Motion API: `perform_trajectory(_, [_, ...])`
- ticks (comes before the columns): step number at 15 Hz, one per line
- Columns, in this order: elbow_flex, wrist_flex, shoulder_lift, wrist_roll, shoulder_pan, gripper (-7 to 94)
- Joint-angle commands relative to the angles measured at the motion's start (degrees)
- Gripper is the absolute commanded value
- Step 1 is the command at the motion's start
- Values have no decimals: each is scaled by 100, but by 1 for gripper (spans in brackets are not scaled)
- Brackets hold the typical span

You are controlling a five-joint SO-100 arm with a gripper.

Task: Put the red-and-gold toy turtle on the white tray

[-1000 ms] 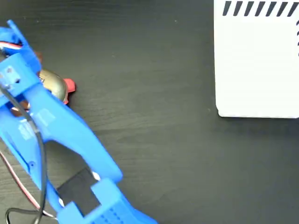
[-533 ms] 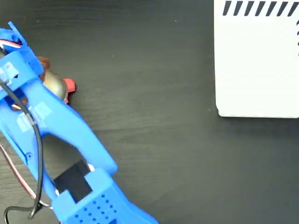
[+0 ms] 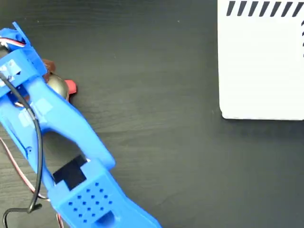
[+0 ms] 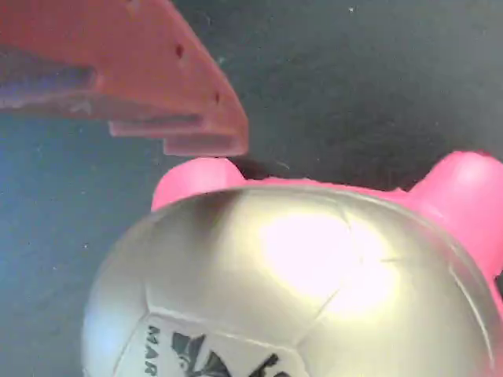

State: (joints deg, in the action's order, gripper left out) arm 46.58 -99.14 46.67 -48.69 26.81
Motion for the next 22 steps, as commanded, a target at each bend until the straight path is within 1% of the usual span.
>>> perform_trajectory(1, [-343,-53,105,-62,53,56])
perform_trajectory(9, [-536,-44,-360,-70,88,56])
perform_trajectory(10, [-545,-35,-360,-70,97,53])
perform_trajectory(12, [-571,-35,-360,-123,114,33])
perform_trajectory(14, [-571,-35,-325,-185,114,10])
perform_trajectory(15, [-571,-26,-299,-193,105,6])
perform_trajectory(20, [-378,141,-35,-44,79,1])
perform_trajectory(22, [193,536,624,149,44,0])
